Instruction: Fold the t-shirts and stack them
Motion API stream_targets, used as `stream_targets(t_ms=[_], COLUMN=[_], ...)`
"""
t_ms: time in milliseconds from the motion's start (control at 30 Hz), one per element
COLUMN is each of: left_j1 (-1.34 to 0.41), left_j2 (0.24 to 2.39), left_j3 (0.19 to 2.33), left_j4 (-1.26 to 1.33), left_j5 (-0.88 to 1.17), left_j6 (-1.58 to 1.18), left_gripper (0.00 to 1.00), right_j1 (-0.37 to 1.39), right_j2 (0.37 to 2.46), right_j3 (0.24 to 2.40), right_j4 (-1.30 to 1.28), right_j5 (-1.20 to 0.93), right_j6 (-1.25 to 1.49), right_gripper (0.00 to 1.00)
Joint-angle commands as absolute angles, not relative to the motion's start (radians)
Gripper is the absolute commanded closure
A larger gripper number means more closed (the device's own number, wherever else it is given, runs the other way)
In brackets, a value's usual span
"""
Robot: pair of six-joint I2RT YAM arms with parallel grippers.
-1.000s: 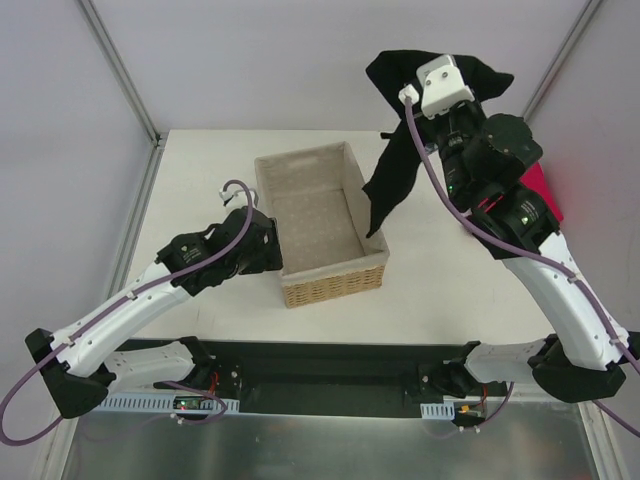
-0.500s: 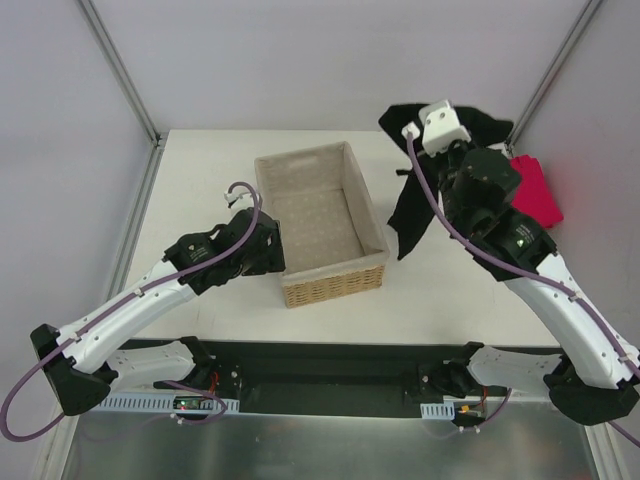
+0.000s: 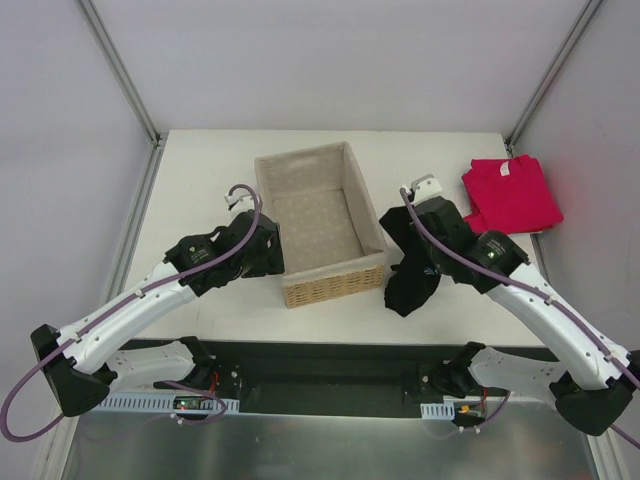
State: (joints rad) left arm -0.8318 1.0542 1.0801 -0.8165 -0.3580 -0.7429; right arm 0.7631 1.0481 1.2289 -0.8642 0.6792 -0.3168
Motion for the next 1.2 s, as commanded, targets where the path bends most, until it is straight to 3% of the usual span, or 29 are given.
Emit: stream_targets(t_ms=[0,200,733,833,867,933,1000,1167], left_j1=[-0.839,-0.839,-0.838,-0.839,-0.839,-0.839,-0.838,-0.838], left_j2=[1.049,1.037,0.969,0.979,0.982,0.994,1.008,1.051], left_j3=[1.075,1.080,1.046,1.055,1.058,1.065,1.068,1.091], left_j4=[-0.801,-0.798,-0.799,-0.799,-0.801,-0.801,-0.799,-0.798], left_j5=[-0.353,-0.353,-0.370,-0.370,-0.370,-0.368,-0.368,-0.374], left_j6=[-0.727,-0.721,-0.724,-0.718,-0.716,-0.710,-0.709,-0.707], left_gripper=[0.32,0.32,0.32,0.31,0.30,0.30,0.30,0.30], right_j1=[0.756,0.717,0.328,0.314,0.316,0.314,0.314,0.321], right_j2=[1.078,1.224,1.531,1.539,1.533,1.487,1.419,1.273], right_j3=[1.184,1.103,1.124,1.124,1.130,1.164,1.202,1.350], right_j4=[-0.991,-0.930,-0.696,-0.689,-0.693,-0.728,-0.776,-0.900], right_j5=[0.628,0.546,0.184,0.149,0.149,0.155,0.166,0.213], right_j6=[-0.111,-0.041,-0.041,-0.026,-0.020,-0.006,-0.003,0.055], right_gripper=[0.99,0.99,0.98,0.77,0.56,0.35,0.22,0.15])
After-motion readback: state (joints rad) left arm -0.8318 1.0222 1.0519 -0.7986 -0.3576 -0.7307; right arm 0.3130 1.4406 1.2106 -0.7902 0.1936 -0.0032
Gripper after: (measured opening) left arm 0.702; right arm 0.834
